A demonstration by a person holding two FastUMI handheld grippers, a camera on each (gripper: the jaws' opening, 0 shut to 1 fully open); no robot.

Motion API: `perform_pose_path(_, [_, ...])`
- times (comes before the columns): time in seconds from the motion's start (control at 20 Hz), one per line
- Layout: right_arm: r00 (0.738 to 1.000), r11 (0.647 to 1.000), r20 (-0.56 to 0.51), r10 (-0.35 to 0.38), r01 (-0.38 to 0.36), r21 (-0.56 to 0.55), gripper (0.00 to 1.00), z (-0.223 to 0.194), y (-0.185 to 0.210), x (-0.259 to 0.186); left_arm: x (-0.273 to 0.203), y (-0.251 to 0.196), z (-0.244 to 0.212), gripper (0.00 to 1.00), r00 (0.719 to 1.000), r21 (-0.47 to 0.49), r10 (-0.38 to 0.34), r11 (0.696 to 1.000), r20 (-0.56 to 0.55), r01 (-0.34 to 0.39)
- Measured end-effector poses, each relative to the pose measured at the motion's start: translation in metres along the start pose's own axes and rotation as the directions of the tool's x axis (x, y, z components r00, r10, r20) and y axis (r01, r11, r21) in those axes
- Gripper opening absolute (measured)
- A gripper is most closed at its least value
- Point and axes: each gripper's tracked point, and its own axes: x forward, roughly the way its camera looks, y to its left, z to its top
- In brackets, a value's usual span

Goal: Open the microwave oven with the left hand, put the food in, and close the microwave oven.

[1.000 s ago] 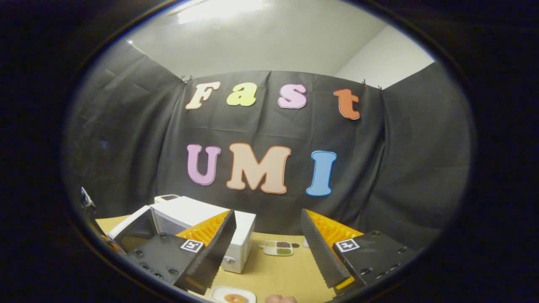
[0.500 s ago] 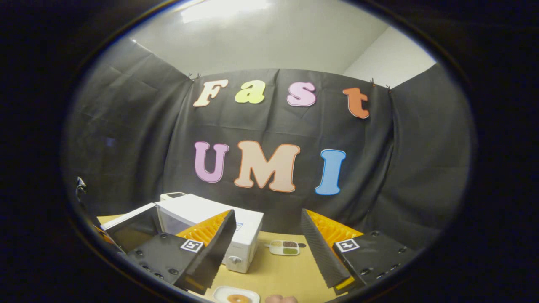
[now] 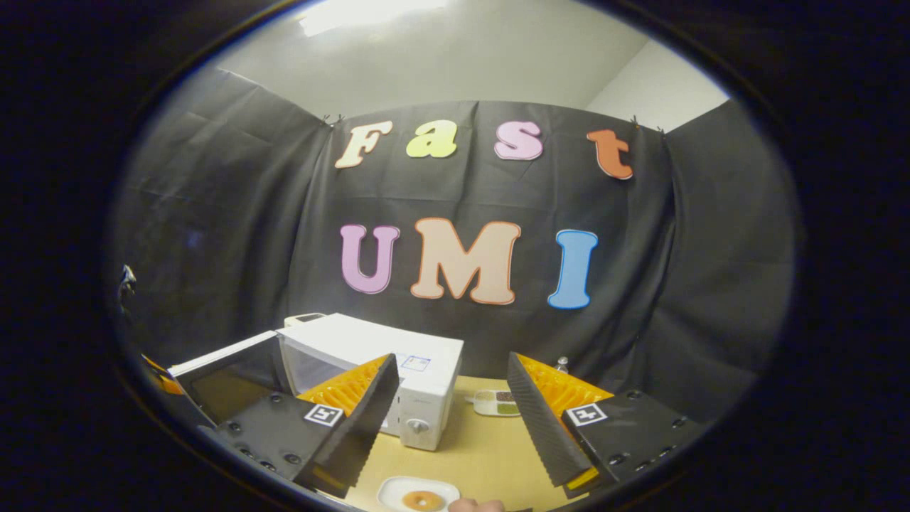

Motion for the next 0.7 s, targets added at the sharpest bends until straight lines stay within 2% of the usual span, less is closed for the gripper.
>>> perform_pose_path(0.05, [1.0, 1.0, -0.011, 0.004, -0.004, 0.004, 0.97, -0.007, 0.003, 0.002, -0.009, 0.008, 0.01, 0.61, 0.999, 0.011, 0.03, 0.999, 0.032, -0.031])
perform_pose_path(0.1, [1.0, 1.0, -0.024, 0.011, -0.01, 0.008, 0.97, -0.016, 0.005, 0.003, -0.016, 0.017, 0.025, 0.72, 0.996, 0.025, 0.051, 0.998, 0.073, -0.053])
perform_pose_path(0.15, [0.999, 1.0, -0.036, 0.015, -0.015, 0.01, 0.97, -0.024, 0.008, 0.005, -0.025, 0.023, 0.04, 0.66, 0.991, 0.037, 0.073, 0.996, 0.108, -0.078])
perform_pose_path(0.3, [0.996, 0.999, -0.09, 0.029, -0.027, 0.019, 0.97, -0.057, 0.014, 0.008, -0.053, 0.029, 0.095, 0.76, 0.964, 0.034, 0.108, 0.992, 0.243, -0.12])
perform_pose_path(0.55, [0.977, 0.999, -0.207, 0.043, -0.049, -0.02, 0.97, -0.13, 0.021, 0.006, -0.092, 0.018, 0.18, 0.76, 0.887, 0.027, 0.12, 0.989, 0.446, -0.147])
perform_pose_path(0.65, [0.964, 0.998, -0.259, 0.052, -0.061, -0.026, 0.98, -0.162, 0.024, 0.0, -0.106, 0.004, 0.202, 0.84, 0.861, 0.01, 0.099, 0.993, 0.499, -0.12])
perform_pose_path(0.7, [0.956, 0.998, -0.287, 0.053, -0.064, -0.028, 0.98, -0.176, 0.024, -0.002, -0.108, -0.001, 0.207, 0.92, 0.852, 0.007, 0.097, 0.993, 0.515, -0.117])
